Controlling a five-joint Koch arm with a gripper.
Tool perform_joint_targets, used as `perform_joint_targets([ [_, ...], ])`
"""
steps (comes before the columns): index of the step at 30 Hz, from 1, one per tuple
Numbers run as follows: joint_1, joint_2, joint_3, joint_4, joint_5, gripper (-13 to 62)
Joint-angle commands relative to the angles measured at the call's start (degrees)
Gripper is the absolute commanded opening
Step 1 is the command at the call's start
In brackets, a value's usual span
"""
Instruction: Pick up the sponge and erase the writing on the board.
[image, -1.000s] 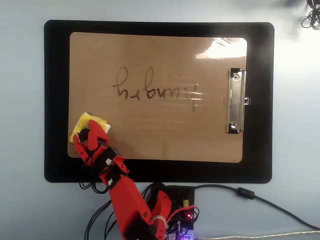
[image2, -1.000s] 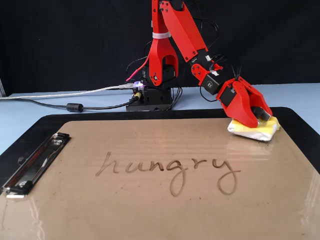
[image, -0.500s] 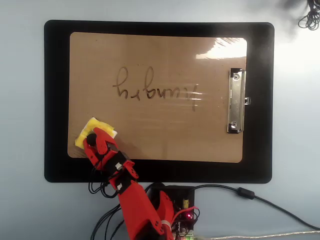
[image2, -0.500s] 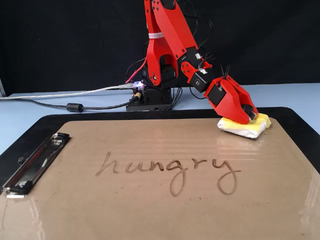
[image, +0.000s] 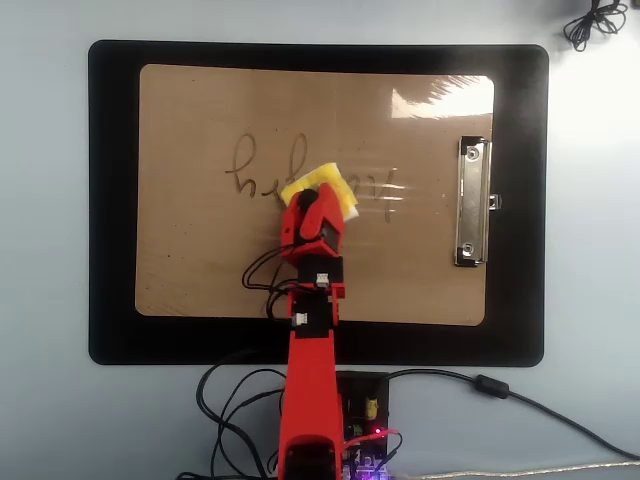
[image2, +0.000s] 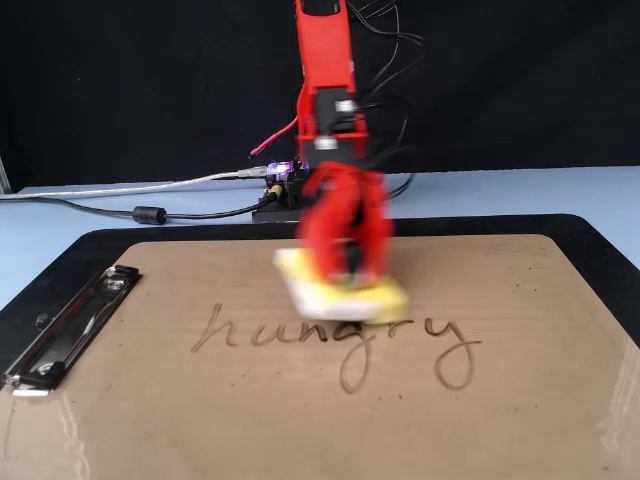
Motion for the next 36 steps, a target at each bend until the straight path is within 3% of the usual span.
perform_joint_targets([
  [1,5.1,-0.44,-5.1,-1.58,1.85,-7.6],
  [4,11.16,-3.43,-5.71,-1.67,3.96,-7.6],
  [12,17.84,1.93,12.04,-4.13,5.8,-7.6],
  [17,17.4,-19.25,-4.83,-5.71,0.18,-7.6],
  [19,16.88,-20.3,-8.26,-5.71,-0.88,-7.6],
  [27,18.63,0.97,17.4,-6.33,-11.16,-7.6],
  [30,19.42,-7.82,11.43,-11.78,-14.06,-7.6],
  [33,19.86,-29.09,-7.82,-19.78,-15.29,-7.6],
  [36,20.21,-33.22,-14.41,-20.13,-16.79,-7.6],
])
